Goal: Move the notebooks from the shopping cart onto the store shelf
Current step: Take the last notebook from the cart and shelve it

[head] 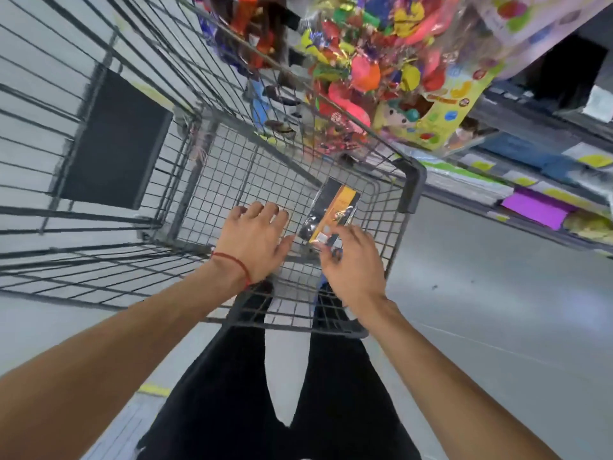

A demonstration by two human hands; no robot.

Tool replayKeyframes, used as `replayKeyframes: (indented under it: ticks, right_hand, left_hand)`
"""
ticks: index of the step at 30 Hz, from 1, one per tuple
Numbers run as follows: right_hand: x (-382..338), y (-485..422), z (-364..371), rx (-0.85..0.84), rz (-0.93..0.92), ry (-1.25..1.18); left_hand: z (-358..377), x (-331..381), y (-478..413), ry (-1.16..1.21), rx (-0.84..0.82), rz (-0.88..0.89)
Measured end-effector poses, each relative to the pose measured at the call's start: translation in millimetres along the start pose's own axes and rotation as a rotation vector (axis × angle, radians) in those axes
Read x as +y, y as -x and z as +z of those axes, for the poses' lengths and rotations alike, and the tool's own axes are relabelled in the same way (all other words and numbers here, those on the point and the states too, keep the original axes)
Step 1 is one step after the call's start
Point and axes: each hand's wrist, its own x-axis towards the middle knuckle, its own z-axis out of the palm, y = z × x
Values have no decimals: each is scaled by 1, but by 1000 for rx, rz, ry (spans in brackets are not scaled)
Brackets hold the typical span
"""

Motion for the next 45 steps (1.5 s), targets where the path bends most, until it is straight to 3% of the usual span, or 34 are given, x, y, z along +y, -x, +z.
replayKeyframes:
  ticks: [7, 11, 24, 28, 32, 41, 45]
  right_hand:
    - [25, -57, 94, 64, 379, -225]
    - [43, -83, 139, 58, 526, -221]
    - [57, -96, 170, 264, 654, -229]
    - [60, -90, 159, 276, 622, -391]
    - [55, -85, 148, 287, 576, -554]
    - [19, -25, 103, 93, 470, -902]
    - [-1, 5, 67, 91, 434, -990]
  left_hand:
    - [62, -23, -47, -37, -57, 136]
    - [99, -29, -63, -28, -65, 170]
    - [136, -40, -65, 44, -125, 156]
    - [131, -38, -63, 55, -132, 153]
    - [118, -33, -62, 283, -166, 63]
    - [78, -17, -56, 1053, -287, -239]
    - [52, -10, -37, 1121, -255, -223]
